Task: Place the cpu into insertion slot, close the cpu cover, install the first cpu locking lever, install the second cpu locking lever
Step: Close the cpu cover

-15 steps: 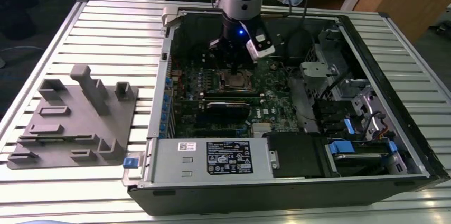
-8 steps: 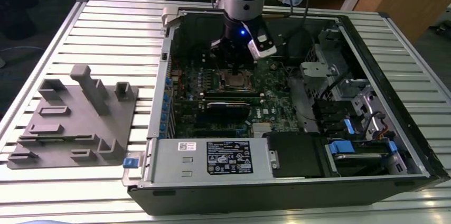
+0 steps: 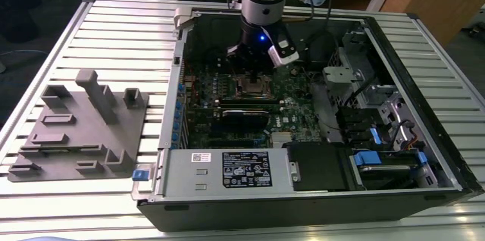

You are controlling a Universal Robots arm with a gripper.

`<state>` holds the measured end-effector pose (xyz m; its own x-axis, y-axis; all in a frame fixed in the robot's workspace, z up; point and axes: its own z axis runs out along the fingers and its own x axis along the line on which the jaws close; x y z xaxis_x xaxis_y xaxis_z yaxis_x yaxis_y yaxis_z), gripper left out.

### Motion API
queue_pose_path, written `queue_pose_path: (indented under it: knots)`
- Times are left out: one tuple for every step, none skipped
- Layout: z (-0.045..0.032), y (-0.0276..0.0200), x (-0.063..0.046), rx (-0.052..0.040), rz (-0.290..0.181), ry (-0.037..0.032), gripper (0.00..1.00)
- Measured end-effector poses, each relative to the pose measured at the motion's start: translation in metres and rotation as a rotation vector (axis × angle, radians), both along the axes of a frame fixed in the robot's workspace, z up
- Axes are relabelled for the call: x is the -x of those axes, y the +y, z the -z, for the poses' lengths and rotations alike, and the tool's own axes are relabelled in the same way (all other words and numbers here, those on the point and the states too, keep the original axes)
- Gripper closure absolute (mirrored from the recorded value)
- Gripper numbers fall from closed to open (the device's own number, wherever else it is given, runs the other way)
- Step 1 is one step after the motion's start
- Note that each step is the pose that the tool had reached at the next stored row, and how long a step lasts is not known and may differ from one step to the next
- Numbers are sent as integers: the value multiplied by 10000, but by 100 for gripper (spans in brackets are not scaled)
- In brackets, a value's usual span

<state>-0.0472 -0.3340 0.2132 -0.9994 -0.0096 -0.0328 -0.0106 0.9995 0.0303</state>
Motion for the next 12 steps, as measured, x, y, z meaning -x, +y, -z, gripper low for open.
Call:
queue_pose_path:
  knots:
    - [0, 0, -1, 0, 1, 0, 89]
    - [0, 0, -3, 0, 0, 0, 89]
    - [0, 0, -5, 0, 0, 0, 89]
    - [0, 0, -6, -1, 0, -1, 89]
    - [0, 0, -6, 0, 0, 0, 89]
    - [0, 0, -6, 0, 0, 0, 89]
    - [0, 0, -6, 0, 0, 0, 89]
    - [0, 0, -6, -1, 1, -1, 89]
    - [0, 0, -7, 0, 0, 0, 89]
    - [0, 0, -7, 0, 1, 0, 89]
    - [0, 0, -7, 0, 0, 0, 89]
    - [0, 0, -6, 0, 0, 0, 89]
